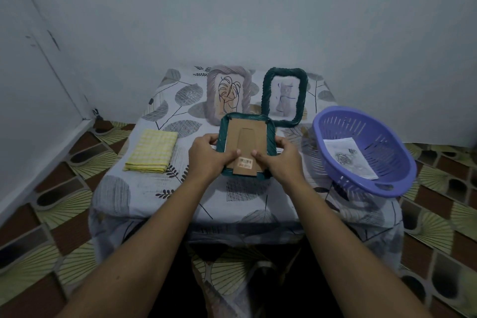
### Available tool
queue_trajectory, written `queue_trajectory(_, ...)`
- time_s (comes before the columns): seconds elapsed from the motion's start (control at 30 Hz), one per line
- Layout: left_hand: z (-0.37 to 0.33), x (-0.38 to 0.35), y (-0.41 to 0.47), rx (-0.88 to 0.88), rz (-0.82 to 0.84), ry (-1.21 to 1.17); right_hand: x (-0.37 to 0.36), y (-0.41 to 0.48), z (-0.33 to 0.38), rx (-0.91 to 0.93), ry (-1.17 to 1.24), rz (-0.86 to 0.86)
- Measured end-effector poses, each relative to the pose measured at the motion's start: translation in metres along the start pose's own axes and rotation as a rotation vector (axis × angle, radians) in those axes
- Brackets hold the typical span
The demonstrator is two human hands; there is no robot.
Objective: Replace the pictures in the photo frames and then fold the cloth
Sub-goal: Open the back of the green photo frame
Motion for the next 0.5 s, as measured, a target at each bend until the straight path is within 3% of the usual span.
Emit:
queue_trajectory(0.4,0.060,-0.030,-0.009,0.057,0.115,0.294,-0.026,0.010,-0.058,-0.032,-0.368,0.029)
queue_trajectory(0.5,0.063,-0.031,-0.006,0.077,0.129,0.353,-0.023,0.008,-0.056,-0.029,-0.578,-0.026)
Point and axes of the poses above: each hand's wrist, its own y-axis towards the middle knuckle, its own x-axis out of the back of the hand, z = x × y, the point moved 7 cm from there along y, towards the middle knuckle, and after that the axes turned 8 degrees about -x, right-handed, at the moved point
